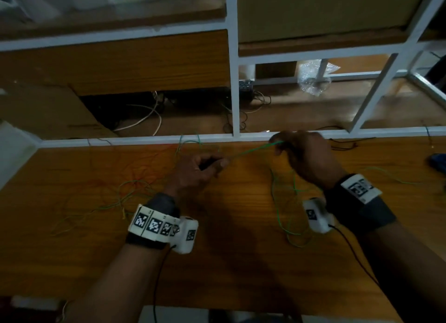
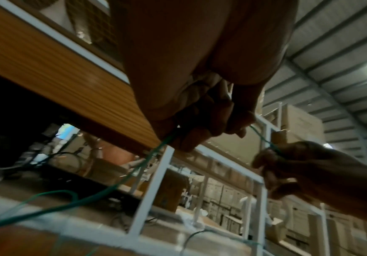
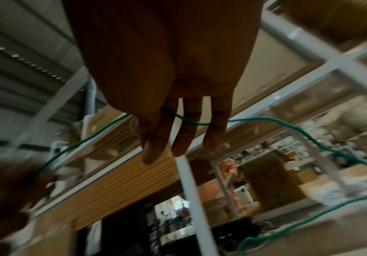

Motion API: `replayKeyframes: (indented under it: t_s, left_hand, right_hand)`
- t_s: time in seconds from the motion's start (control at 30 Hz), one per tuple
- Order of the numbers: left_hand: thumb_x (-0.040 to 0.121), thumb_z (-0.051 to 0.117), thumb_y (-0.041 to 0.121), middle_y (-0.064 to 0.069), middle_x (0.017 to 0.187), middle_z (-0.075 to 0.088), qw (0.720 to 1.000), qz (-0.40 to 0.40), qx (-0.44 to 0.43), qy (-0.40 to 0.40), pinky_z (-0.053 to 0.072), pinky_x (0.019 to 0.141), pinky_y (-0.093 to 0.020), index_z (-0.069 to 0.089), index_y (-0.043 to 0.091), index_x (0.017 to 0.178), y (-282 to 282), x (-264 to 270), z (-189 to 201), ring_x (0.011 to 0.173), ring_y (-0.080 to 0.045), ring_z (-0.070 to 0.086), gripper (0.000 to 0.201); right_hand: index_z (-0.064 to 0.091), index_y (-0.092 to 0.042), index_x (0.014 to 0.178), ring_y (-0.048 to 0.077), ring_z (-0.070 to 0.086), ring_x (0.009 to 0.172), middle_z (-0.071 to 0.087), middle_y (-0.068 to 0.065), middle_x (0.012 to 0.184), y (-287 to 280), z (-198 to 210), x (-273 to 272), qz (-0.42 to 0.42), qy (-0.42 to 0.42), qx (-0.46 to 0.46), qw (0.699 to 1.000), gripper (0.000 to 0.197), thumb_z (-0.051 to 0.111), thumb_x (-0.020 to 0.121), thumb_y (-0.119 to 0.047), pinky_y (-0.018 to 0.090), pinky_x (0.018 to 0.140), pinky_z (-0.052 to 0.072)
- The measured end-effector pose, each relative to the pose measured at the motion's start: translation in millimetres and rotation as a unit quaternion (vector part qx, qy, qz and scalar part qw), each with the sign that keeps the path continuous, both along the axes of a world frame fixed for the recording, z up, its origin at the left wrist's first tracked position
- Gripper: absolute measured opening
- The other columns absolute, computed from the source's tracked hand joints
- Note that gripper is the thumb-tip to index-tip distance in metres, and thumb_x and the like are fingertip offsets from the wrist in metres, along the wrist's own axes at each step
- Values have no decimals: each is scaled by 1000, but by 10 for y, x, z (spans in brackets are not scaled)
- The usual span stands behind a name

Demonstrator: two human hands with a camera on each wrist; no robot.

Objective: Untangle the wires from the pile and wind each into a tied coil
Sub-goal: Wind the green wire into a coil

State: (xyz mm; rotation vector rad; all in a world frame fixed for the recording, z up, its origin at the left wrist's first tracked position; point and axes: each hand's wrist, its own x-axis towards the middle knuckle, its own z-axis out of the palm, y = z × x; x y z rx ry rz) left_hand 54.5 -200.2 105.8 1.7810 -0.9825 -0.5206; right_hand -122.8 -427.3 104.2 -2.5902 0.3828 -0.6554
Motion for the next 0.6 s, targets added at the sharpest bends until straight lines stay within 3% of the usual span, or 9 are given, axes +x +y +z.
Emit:
replayKeyframes:
  t_s: [0.1, 0.2, 0.27, 0.33, 0.37, 0.43, 0.5, 0.6]
  left_hand:
    - [92, 66, 17, 6, 60, 63, 996, 54, -10, 66, 44, 54, -19, 73, 14, 86, 153, 53, -146, 54, -4, 54, 11]
    - [92, 64, 12, 5, 59, 60, 973, 130, -92, 169, 40, 49, -21, 72, 13, 85, 133, -81, -203, 48, -6, 47, 10]
    - [92, 63, 14, 5, 61, 58, 949, 162, -140, 229, 37, 50, -24, 71, 16, 84, 33, -233, -221, 49, -7, 44, 11]
    - [93, 63, 15, 3, 67, 60, 921, 174, -187, 294, 40, 54, -27, 71, 17, 91, -101, -406, -230, 54, -9, 48, 9]
    - [93, 62, 14, 1, 71, 62, 907, 169, -210, 324, 43, 57, -28, 70, 17, 97, -166, -499, -235, 58, -10, 51, 9]
    - [93, 60, 11, -3, 77, 65, 883, 160, -247, 365, 47, 62, -29, 67, 16, 109, -295, -681, -257, 65, -13, 58, 17]
    - [93, 59, 6, -5, 80, 66, 871, 156, -267, 383, 49, 68, -31, 66, 14, 109, -399, -847, -292, 69, -16, 62, 19]
    - [90, 59, -1, -9, 86, 69, 873, 156, -271, 375, 50, 73, -33, 67, 10, 104, -520, -1042, -366, 75, -19, 65, 19]
  right_hand:
    - [70, -24, 110, 18, 69, 75, 73, -10, 82, -381, 7, -165, -80, 5, 29, 996, 38, 47, 82, -13, 42, 74, 58]
    - [66, -30, 108, 22, 64, 69, 73, -1, 83, -480, -81, -197, -103, 14, 35, 994, 32, 44, 87, -27, 45, 71, 57]
    - [58, -26, 132, 34, 64, 98, 69, 14, 112, -425, -168, -165, -98, 35, 29, 994, 39, 53, 94, -31, 45, 85, 54]
    - [30, -20, 158, 43, 42, 133, 41, 22, 150, -316, -257, -144, -102, 54, 8, 993, 81, 74, 89, -24, 52, 105, 42]
    - [19, -18, 161, 43, 30, 141, 27, 22, 157, -245, -275, -157, -117, 34, 11, 993, 99, 80, 84, -22, 54, 111, 36]
    - [12, -15, 162, 39, 19, 146, 15, 24, 159, -103, -301, -223, -154, -51, 40, 986, 112, 85, 77, -23, 48, 117, 26]
    - [11, -7, 160, 35, 13, 147, 12, 27, 157, -14, -353, -330, -194, -119, 65, 972, 114, 86, 76, -26, 38, 121, 17]
    - [15, 1, 156, 42, 22, 143, 20, 26, 157, 30, -498, -573, -267, -141, 62, 951, 104, 80, 83, -34, 48, 122, 23]
